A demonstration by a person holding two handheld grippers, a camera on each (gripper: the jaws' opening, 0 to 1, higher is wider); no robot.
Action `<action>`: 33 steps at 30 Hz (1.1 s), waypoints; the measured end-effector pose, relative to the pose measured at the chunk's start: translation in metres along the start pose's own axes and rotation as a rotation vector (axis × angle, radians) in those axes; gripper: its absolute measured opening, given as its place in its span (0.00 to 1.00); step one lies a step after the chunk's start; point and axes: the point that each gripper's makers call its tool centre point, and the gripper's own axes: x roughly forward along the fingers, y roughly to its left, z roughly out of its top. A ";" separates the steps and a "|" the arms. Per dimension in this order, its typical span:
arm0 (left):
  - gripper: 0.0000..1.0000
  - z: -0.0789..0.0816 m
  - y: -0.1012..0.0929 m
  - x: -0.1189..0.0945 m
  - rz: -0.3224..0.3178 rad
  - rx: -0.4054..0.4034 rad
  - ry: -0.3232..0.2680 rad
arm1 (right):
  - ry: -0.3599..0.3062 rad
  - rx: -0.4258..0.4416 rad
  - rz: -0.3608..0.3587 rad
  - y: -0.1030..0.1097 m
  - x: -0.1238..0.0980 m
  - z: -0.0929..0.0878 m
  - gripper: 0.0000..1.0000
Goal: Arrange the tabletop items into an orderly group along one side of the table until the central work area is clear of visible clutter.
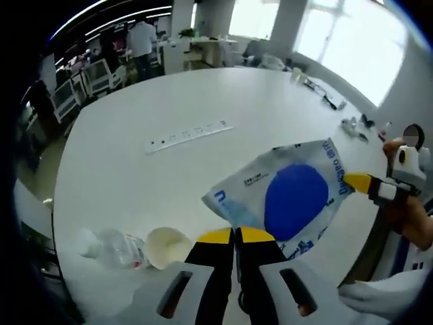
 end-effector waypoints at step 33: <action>0.00 -0.040 0.035 0.108 0.110 0.136 0.176 | 0.195 -0.154 -0.070 -0.057 0.079 -0.049 0.00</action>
